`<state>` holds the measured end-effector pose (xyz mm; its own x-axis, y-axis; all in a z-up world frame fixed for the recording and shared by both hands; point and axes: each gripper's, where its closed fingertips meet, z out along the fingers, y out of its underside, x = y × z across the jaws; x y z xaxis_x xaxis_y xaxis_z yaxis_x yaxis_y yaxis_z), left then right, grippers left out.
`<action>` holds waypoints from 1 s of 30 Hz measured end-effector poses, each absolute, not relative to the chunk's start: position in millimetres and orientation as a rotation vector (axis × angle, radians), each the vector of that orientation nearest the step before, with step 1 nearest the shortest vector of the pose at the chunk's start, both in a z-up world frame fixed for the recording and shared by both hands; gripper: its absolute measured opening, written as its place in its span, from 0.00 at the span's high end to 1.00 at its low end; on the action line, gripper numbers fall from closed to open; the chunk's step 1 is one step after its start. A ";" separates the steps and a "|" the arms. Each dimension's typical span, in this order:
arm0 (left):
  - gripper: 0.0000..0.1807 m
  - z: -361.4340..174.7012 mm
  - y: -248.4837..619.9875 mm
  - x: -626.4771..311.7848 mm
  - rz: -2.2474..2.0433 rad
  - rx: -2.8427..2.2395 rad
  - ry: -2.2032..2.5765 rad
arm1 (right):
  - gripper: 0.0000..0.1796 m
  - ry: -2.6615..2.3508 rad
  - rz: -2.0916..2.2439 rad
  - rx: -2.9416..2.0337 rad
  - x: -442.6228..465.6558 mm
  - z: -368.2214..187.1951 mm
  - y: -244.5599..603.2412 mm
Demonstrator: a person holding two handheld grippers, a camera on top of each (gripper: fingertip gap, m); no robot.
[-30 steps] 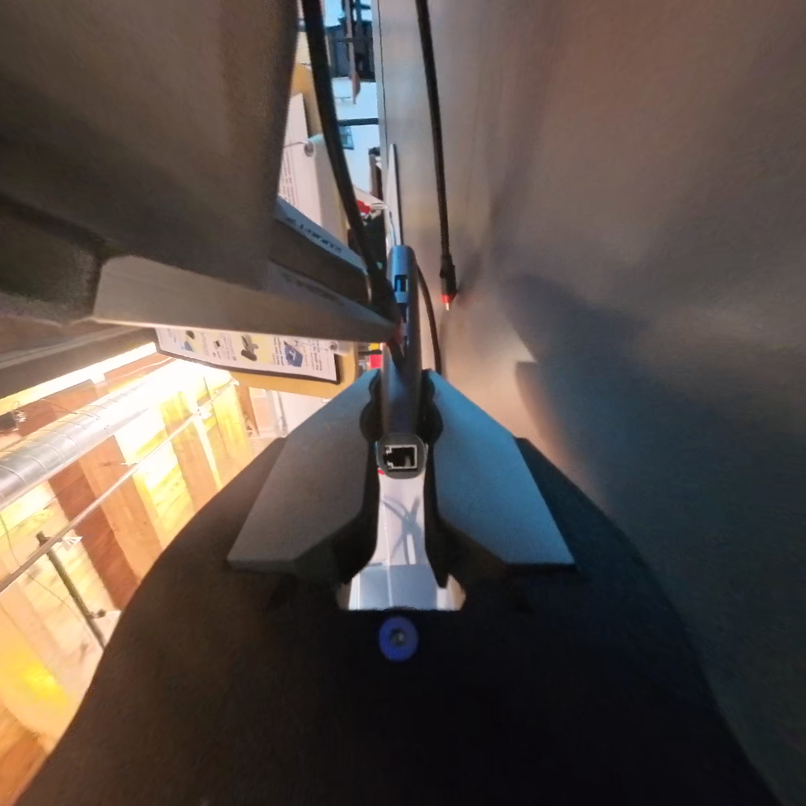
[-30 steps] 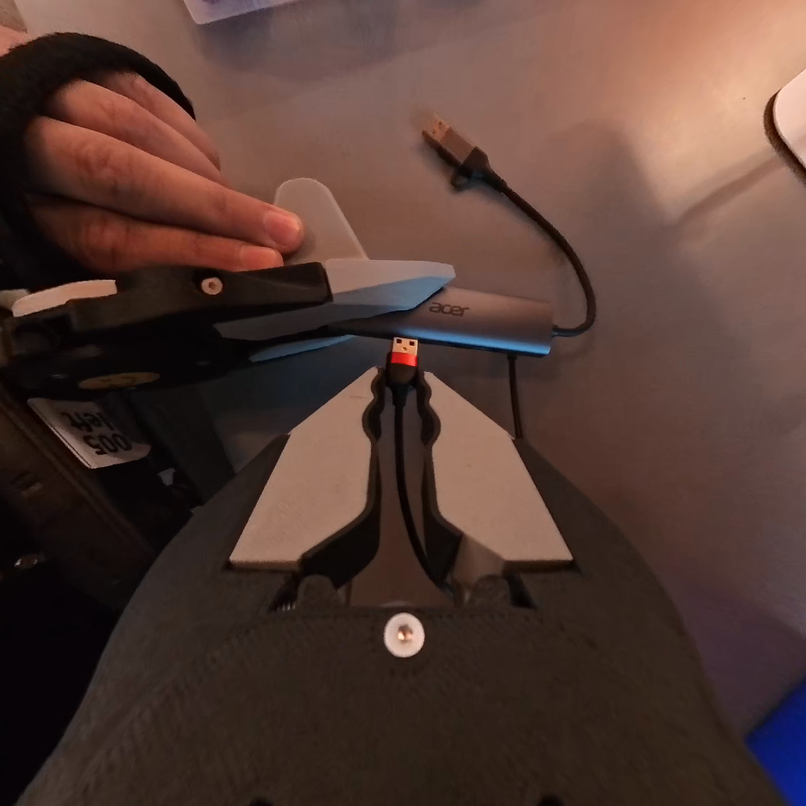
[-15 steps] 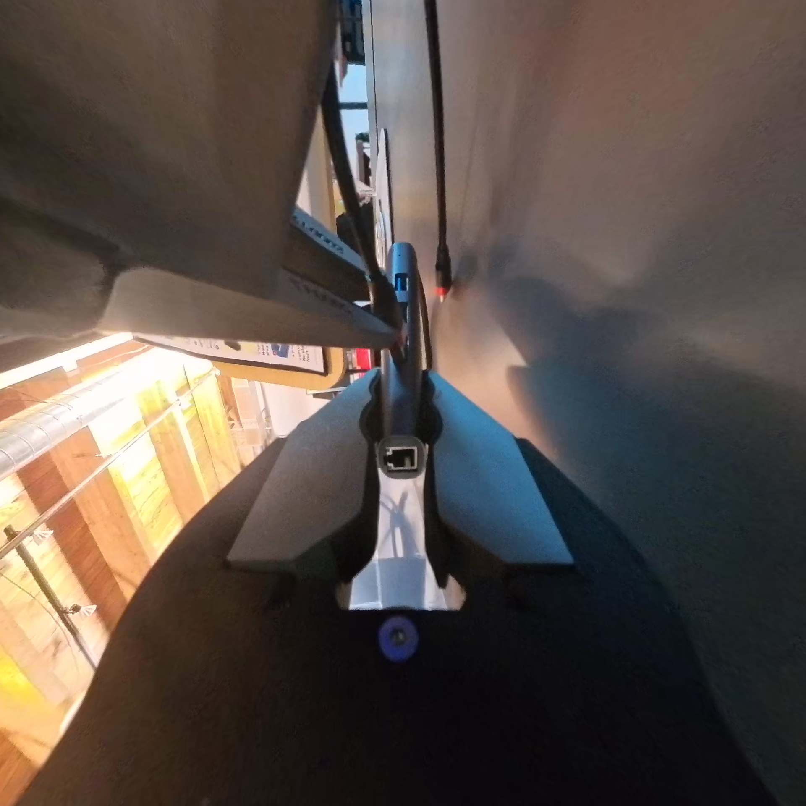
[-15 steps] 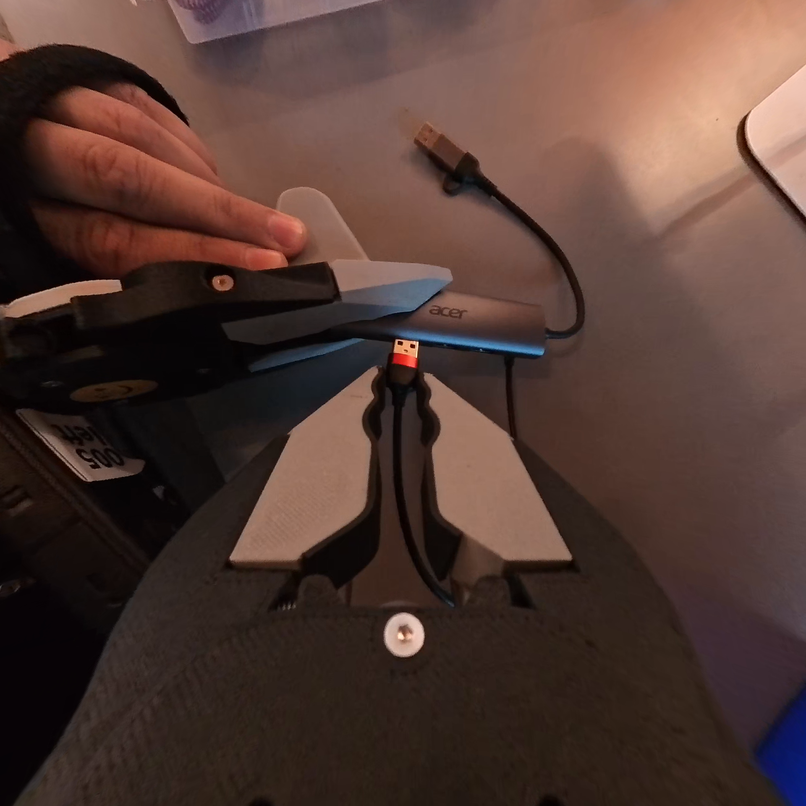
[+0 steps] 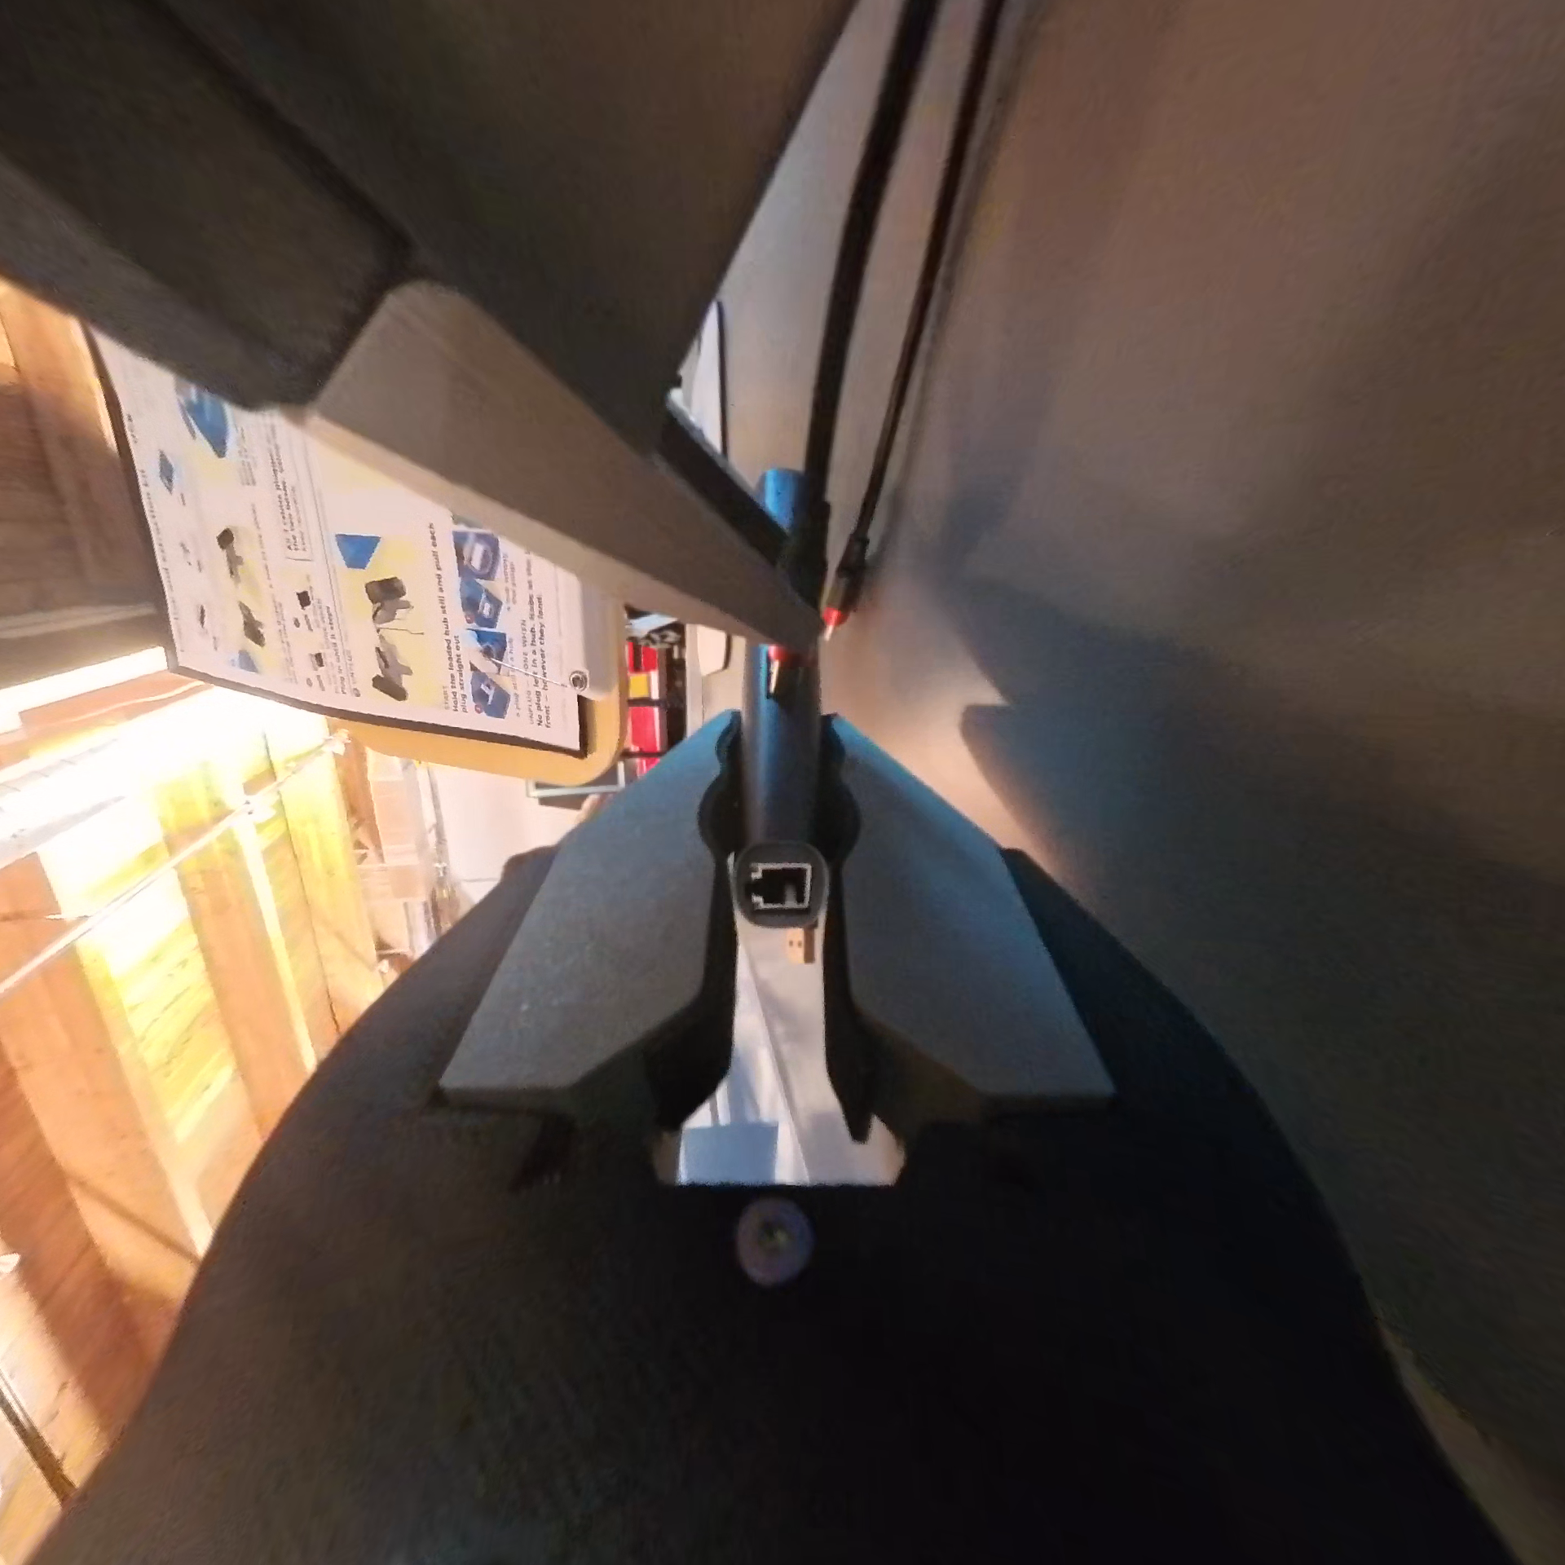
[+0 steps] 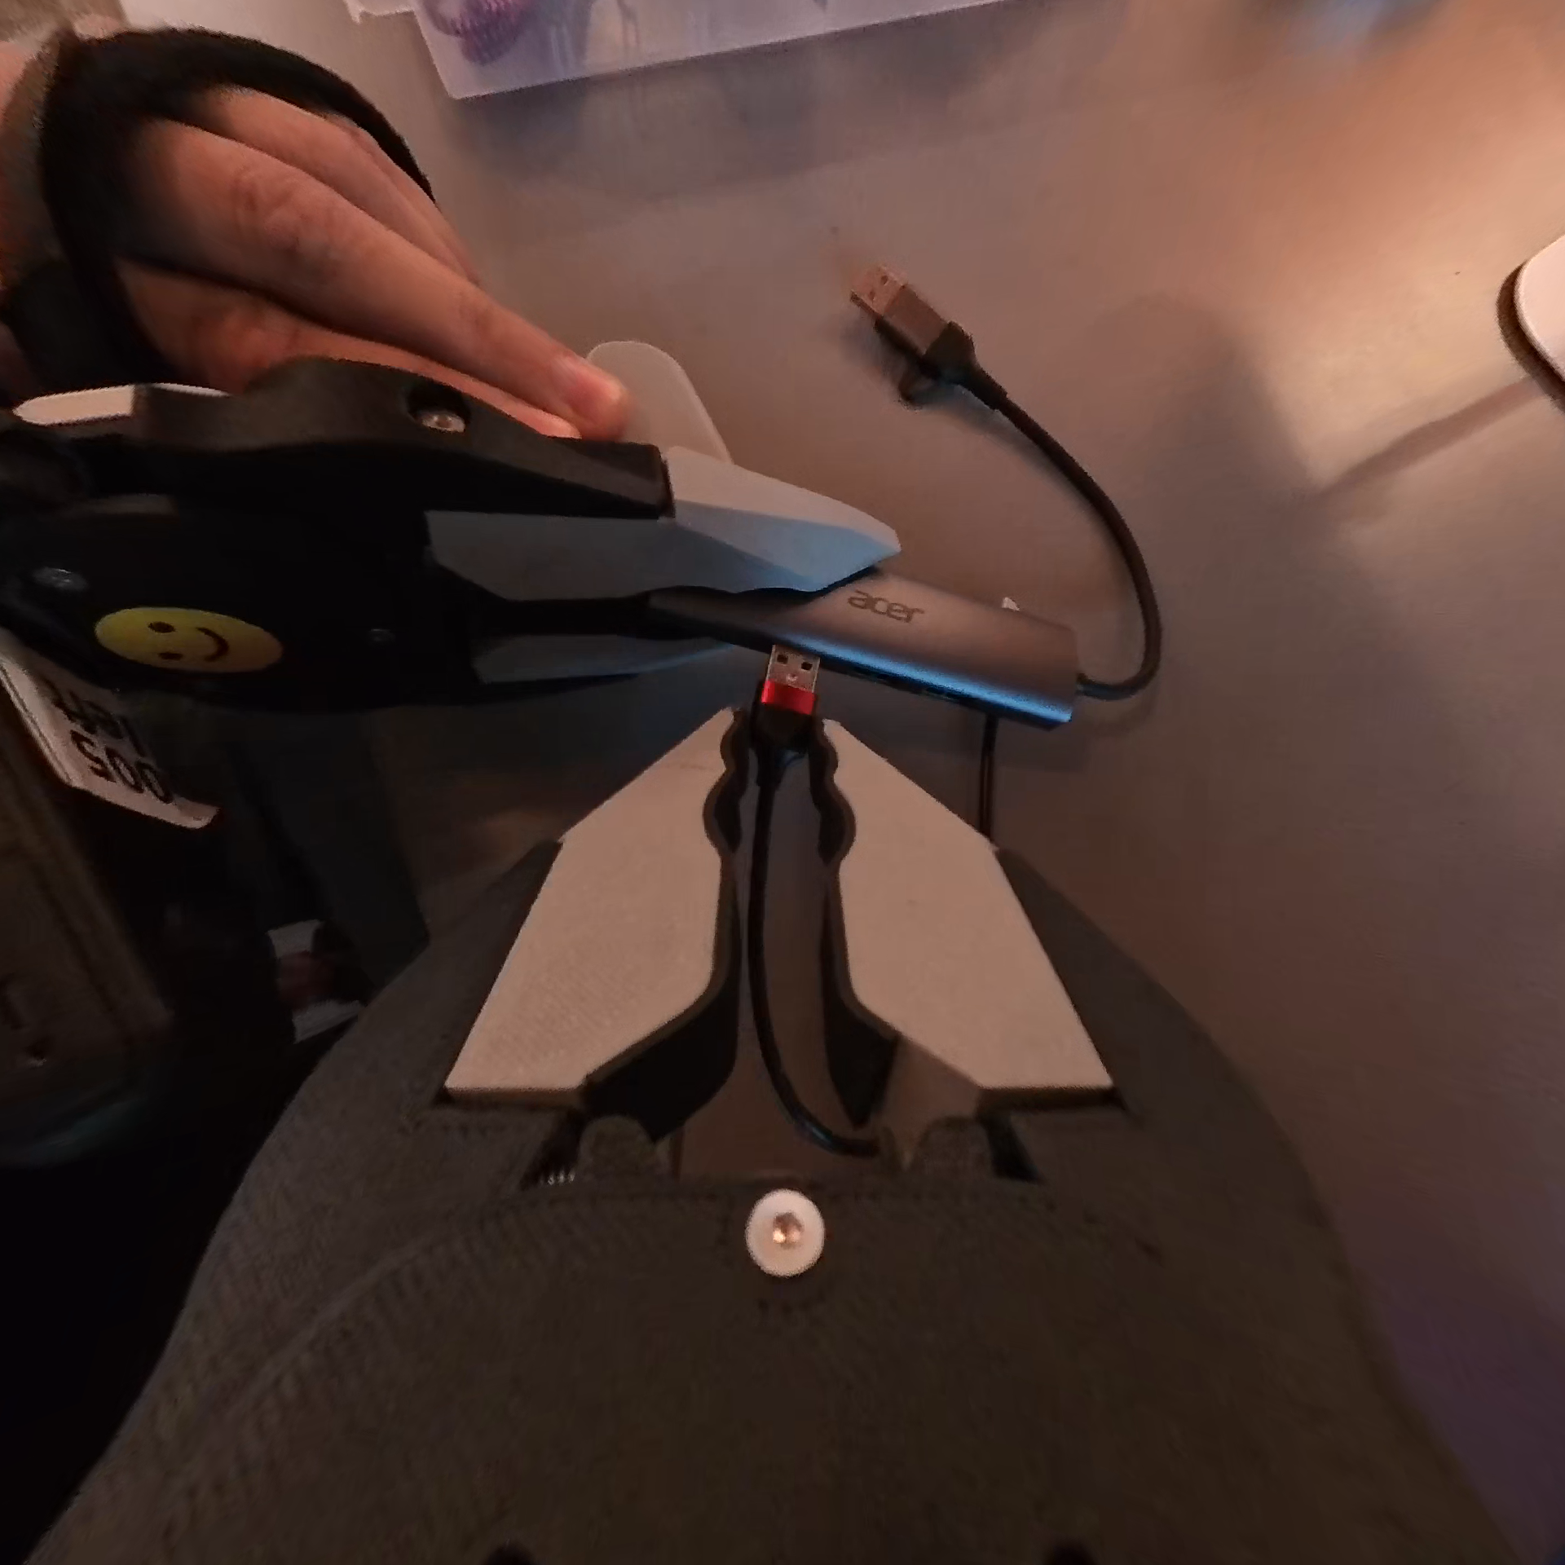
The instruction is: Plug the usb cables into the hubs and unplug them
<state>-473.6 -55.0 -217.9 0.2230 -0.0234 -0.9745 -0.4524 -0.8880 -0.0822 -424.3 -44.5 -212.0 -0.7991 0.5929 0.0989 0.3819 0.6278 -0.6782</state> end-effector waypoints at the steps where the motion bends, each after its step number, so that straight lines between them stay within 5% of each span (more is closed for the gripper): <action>1: 0.93 -217.2 -54.8 -473.5 1.712 -2.148 0.445 | 0.93 -2.537 0.934 -0.782 -423.9 -211.7 -44.0; 30: 0.93 -209.0 -50.4 -467.2 1.874 -2.044 0.564 | 0.94 -2.579 0.898 -0.776 -419.7 -211.7 -40.6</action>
<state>-467.2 -50.4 -209.0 0.0666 -0.0776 -0.9948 -0.4840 -0.8743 0.0358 -419.7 -40.6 -211.7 -0.8087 0.5793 0.1017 0.3910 0.6587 -0.6428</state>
